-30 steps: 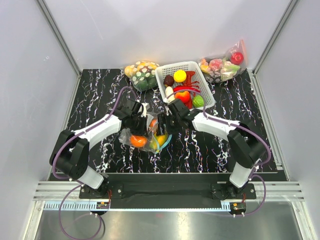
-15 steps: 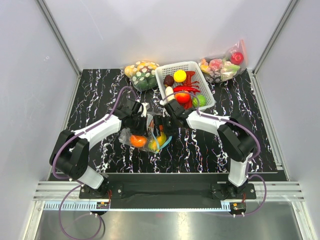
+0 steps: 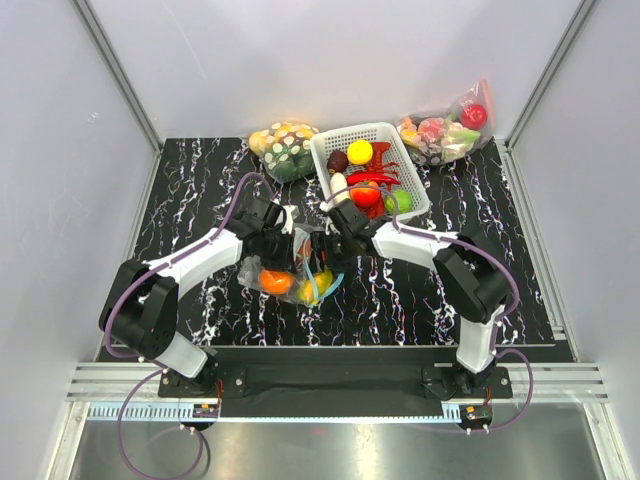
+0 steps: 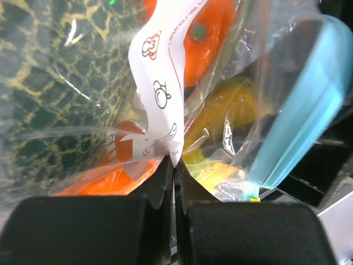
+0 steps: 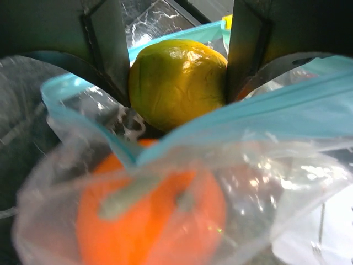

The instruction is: Open the zip-top bag and remove the fake food

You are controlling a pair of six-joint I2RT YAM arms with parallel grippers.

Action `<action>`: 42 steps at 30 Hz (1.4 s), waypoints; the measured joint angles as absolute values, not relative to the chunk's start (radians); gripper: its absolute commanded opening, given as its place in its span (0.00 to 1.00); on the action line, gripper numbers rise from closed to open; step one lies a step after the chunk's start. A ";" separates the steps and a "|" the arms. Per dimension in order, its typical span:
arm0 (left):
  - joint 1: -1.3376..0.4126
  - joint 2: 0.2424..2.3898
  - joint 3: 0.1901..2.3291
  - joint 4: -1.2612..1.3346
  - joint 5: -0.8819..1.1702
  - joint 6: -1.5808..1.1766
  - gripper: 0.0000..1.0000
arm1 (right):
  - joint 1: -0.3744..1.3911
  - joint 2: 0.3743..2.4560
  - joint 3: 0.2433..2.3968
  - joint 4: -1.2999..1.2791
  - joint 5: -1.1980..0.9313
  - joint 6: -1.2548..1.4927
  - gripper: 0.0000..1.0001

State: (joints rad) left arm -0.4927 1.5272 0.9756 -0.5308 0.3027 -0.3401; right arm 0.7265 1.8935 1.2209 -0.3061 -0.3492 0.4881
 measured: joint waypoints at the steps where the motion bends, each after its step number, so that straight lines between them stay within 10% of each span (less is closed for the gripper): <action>1: -0.493 1.527 0.976 -0.530 0.303 -0.340 0.00 | 0.727 1.885 1.214 -0.307 -0.345 0.490 0.31; 21: -0.462 1.527 0.976 -0.529 0.313 -0.341 0.00 | 0.620 1.642 1.134 -0.407 -0.148 0.523 0.19; 42: -0.347 1.527 0.962 -0.516 0.358 -0.338 0.00 | 0.320 1.733 1.612 -0.585 -0.261 0.400 0.13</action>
State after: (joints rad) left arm -0.3470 1.5269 0.9615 -0.5163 0.3584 -0.3378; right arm 0.3202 1.7332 1.6123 -0.5854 -0.2611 0.4000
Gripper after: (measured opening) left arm 0.008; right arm 0.656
